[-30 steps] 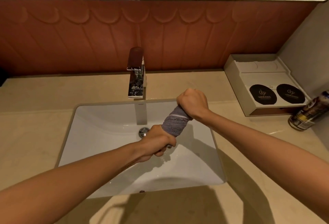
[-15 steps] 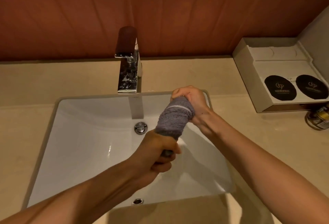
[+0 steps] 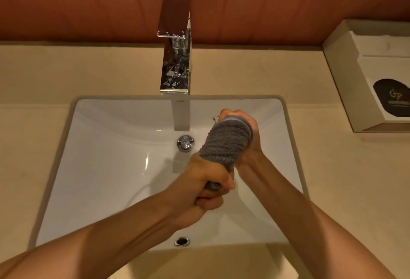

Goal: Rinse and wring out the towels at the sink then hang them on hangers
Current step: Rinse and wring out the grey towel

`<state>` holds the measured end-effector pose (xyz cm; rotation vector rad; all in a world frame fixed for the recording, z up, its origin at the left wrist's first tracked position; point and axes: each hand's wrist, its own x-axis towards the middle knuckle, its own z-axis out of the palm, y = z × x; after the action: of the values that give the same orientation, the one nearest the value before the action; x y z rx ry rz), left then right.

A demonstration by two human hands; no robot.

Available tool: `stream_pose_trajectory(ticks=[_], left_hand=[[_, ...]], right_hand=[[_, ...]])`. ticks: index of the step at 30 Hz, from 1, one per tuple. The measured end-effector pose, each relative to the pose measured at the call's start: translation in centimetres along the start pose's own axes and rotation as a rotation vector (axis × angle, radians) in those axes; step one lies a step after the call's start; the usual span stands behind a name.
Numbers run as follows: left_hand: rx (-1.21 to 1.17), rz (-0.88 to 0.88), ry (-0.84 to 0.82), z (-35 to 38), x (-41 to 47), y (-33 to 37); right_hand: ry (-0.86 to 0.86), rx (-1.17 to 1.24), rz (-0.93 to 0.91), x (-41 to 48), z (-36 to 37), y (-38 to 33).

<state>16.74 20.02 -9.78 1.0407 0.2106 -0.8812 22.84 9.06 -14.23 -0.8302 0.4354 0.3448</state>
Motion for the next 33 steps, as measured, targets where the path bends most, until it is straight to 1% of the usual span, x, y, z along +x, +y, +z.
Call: stream_pose_trajectory(ticks=[2,5,7,9,11,14,15,16,17,19,23,24,25,26,27,28,29,31,33], left_hand=[[-0.036,0.009,-0.025,-0.3,-0.1,-0.1],[-0.058,-0.008,-0.040,-1.1,0.0,0.0],[0.036,-0.040,0.004,-2.0,0.4,0.3],[0.232,-0.055,0.079,-3.5,0.8,1.0],[0.540,-0.017,0.172,-5.2,1.2,2.1],[1.157,0.092,0.386,-6.9,0.7,3.1],[1.305,0.124,0.463,-7.1,0.3,3.1],[1.341,0.169,0.519,-7.2,-0.3,3.0],[1.304,0.221,0.555,-7.2,-0.9,2.8],[1.122,0.311,0.615,-7.1,-2.1,2.6],[0.753,0.345,0.758,-6.7,-5.1,2.6],[0.584,0.353,0.782,-6.7,-5.7,2.5],[0.351,0.395,0.793,-6.5,-7.8,2.7],[0.142,0.415,0.736,-6.2,-8.7,2.8],[-0.019,0.458,0.681,-5.8,-10.3,2.9],[-0.095,0.514,0.677,-5.4,-12.2,2.7],[-0.128,0.571,0.706,-5.1,-13.7,2.5],[-0.137,0.692,0.852,-4.7,-16.6,1.8],[-0.123,0.813,1.015,-4.5,-19.6,0.2]], right_hand=[[0.100,-0.054,0.027,-0.2,0.1,0.5],[0.056,0.107,0.016,-0.3,0.8,0.6],[0.120,0.089,0.075,0.1,0.7,0.6],[0.206,-0.071,0.118,0.3,0.2,0.5],[0.251,-0.306,0.138,0.1,-0.1,0.2],[0.247,-0.632,0.184,-1.2,0.4,0.5],[0.241,-0.683,0.199,-1.7,0.7,0.7],[0.236,-0.704,0.202,-2.3,1.3,0.8],[0.222,-0.720,0.183,-2.9,1.9,1.0],[0.192,-0.776,0.095,-4.0,3.1,0.9],[0.188,-0.831,-0.107,-5.7,5.9,0.5],[0.179,-0.846,-0.140,-6.0,6.3,0.6],[0.131,-0.884,-0.189,-7.0,7.8,0.8],[0.095,-0.899,-0.242,-7.4,8.4,0.8],[0.033,-0.911,-0.297,-8.2,9.6,1.0],[-0.046,-0.927,-0.340,-9.3,10.9,1.4],[-0.125,-0.942,-0.365,-10.2,11.9,1.8],[-0.296,-0.988,-0.390,-11.9,13.5,3.2],[-0.462,-1.008,-0.364,-13.7,14.6,4.7]])
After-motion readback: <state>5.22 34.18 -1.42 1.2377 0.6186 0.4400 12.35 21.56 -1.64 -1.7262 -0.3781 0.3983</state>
